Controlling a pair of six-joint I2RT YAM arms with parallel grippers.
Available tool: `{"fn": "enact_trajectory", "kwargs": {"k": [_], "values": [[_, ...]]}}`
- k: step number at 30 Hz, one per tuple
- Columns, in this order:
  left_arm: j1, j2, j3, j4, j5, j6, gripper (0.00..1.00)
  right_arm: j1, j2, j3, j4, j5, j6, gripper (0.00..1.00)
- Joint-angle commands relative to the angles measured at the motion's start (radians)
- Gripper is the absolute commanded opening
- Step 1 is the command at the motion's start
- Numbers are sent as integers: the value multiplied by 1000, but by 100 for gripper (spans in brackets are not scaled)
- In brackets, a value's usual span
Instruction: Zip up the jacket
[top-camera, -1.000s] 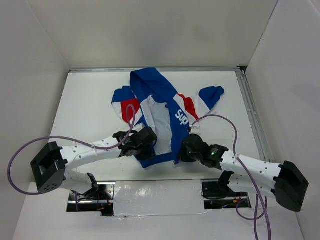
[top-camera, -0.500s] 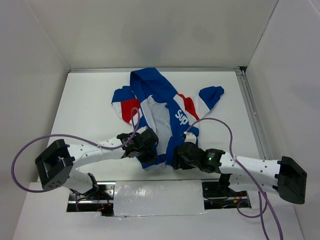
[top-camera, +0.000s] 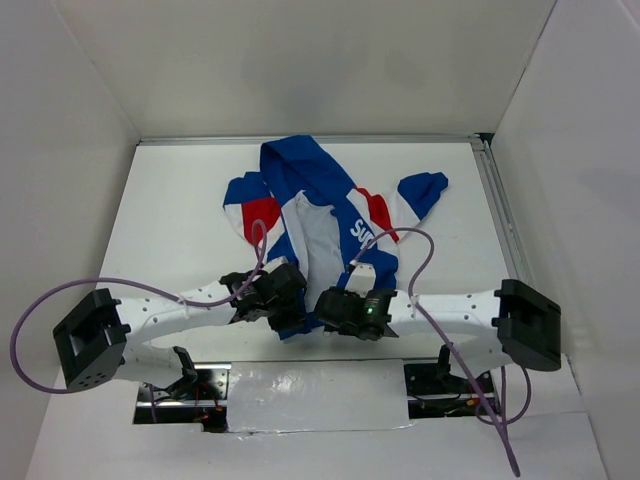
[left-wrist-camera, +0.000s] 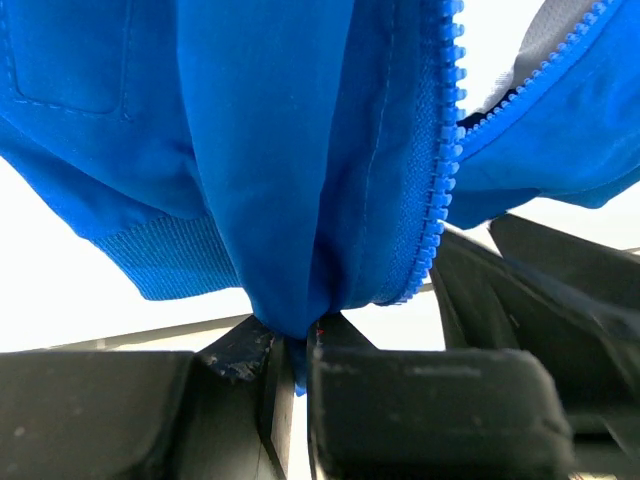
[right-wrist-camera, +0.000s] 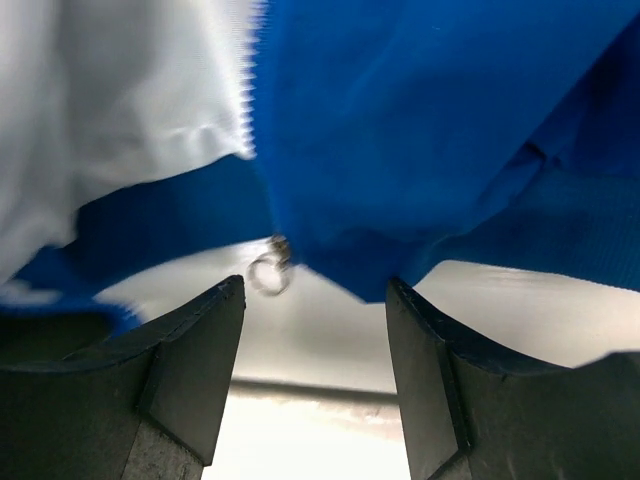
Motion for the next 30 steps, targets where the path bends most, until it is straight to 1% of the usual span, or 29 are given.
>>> {"fn": "enact_trajectory", "kwargs": {"k": [1,7,11,14,18,23,30], "values": [[-8,-31,-8,3,1,-9,0,2,53,49,-100,82,94,65],[-9,-38,-10,56,26,20,0,-44,94,24,-54,58,94,65],[-8,-23,17,36,17,18,0,-66,113,6,19,30,52,65],[-8,-22,13,40,17,18,0,-66,125,33,6,39,46,68],[-8,-17,10,42,17,20,0,-75,145,41,30,19,20,69],[-8,-12,4,49,24,23,0,-84,183,70,13,4,19,71],[-8,-22,-2,42,18,18,0,-86,121,81,-14,-1,37,73]]}}
